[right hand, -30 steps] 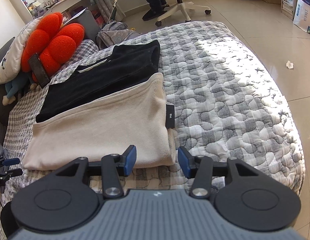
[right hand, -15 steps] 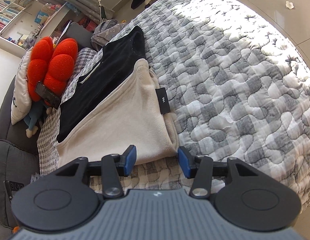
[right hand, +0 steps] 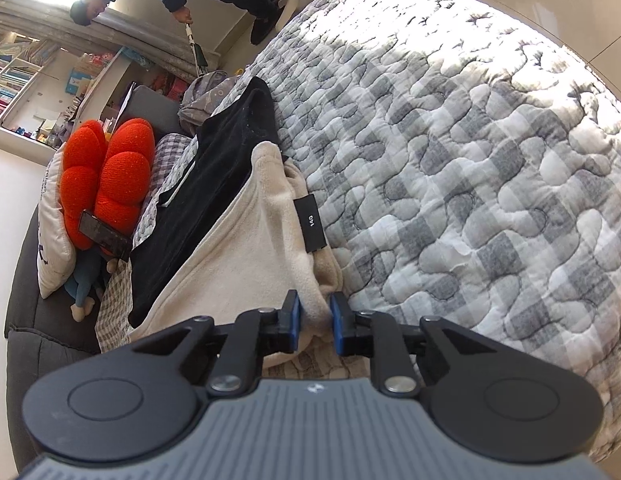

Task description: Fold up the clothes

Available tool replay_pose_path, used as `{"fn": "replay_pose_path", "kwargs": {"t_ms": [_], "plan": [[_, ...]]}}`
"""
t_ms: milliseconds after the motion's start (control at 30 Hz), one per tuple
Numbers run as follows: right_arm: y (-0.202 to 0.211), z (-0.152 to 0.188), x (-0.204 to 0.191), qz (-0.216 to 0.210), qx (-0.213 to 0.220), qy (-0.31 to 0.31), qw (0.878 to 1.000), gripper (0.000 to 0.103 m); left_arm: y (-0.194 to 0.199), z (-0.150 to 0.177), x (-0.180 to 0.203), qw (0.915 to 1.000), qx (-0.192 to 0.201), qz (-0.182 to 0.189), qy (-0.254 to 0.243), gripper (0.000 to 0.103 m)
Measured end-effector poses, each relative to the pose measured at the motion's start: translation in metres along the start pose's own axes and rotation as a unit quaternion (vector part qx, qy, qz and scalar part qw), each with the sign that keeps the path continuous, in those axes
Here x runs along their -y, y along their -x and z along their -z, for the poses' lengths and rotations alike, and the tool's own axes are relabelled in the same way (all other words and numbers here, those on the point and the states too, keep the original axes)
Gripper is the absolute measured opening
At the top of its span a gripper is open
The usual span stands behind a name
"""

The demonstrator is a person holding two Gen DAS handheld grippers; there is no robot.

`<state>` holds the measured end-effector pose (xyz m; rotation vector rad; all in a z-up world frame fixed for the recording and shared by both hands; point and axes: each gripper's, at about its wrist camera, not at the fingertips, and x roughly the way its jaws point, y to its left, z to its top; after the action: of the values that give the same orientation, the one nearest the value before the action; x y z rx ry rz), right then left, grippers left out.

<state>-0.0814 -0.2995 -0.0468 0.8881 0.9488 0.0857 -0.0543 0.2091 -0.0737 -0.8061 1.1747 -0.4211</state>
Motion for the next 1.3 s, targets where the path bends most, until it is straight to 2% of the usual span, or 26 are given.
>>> {"fn": "replay_pose_path", "kwargs": {"t_ms": [233,500,700,967,1300], "plan": [[0.010,-0.005,-0.011,-0.029,0.014,0.008,0.999,0.016,0.011,-0.003,0.007,0.9993,0.020,0.031,-0.007,0.009],[0.020,-0.022,-0.036,-0.076,0.050,0.022,0.996,0.015,0.033,-0.014,0.017,0.9925,0.081,0.091,-0.006,0.009],[0.014,-0.046,-0.050,-0.097,0.077,0.010,0.992,0.014,0.038,-0.034,0.023,0.9870,0.119,0.109,0.004,0.009],[-0.011,-0.085,-0.065,-0.109,0.106,-0.008,0.988,0.014,0.026,-0.083,0.033,0.9807,0.158,0.111,0.032,0.009],[-0.063,-0.133,-0.064,-0.087,0.128,-0.032,0.988,0.013,-0.023,-0.156,0.038,0.9821,0.169,0.069,0.044,0.009]]}}
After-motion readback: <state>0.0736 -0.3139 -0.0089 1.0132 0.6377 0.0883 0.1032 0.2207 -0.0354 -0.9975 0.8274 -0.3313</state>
